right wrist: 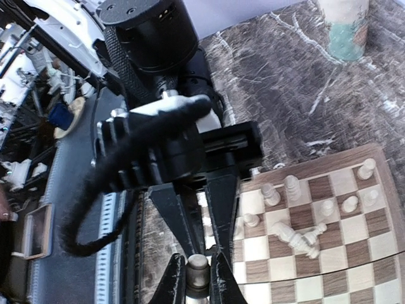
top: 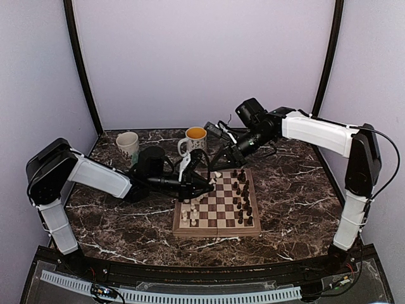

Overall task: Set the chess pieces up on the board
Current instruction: Pick up the bishop from the chess pile, then place the bishop on the chessboard.

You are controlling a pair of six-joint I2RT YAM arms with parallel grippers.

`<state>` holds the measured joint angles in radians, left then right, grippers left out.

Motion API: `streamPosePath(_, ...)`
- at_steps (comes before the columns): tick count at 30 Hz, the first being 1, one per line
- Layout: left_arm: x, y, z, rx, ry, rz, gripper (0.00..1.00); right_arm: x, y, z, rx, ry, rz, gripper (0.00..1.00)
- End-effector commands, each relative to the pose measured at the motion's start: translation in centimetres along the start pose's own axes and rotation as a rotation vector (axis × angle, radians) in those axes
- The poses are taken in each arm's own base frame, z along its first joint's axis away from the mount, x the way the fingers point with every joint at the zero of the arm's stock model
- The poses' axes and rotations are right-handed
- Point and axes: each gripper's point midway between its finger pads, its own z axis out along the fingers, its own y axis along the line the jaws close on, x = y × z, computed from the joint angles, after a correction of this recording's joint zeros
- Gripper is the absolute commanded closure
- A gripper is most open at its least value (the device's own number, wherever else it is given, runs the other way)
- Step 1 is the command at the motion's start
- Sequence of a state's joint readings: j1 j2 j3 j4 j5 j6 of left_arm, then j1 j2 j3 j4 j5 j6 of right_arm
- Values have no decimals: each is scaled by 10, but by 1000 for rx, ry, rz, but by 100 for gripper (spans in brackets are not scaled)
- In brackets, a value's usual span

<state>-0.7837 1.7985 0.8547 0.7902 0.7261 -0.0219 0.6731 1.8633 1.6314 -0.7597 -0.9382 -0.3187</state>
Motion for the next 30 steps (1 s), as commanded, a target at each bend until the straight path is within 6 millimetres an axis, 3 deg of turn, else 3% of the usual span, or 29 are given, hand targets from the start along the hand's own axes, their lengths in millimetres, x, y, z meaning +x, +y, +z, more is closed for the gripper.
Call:
streamPosePath(1, -7, -3, -14, -61, 47, -78, 94, -20, -5, -19, 144, -114, -166, 92)
streamPosePath(7, 0, -18, -45, -129, 72, -147, 94, -9, -56, -7, 296, -186, -197, 92)
streamPosePath(11, -8, -22, -62, -188, 63, -154, 94, -12, -96, -8, 459, -280, -140, 93)
streamPosePath(16, -21, -26, -78, -236, 30, -141, 94, -12, -131, -7, 567, -345, -84, 93)
streamPosePath(22, -20, -24, -83, -271, 23, -141, 94, 4, -164, 3, 635, -372, -18, 92)
streamPosePath(30, -20, -22, -88, -299, 10, -130, 94, 19, -181, 15, 644, -373, 2, 91)
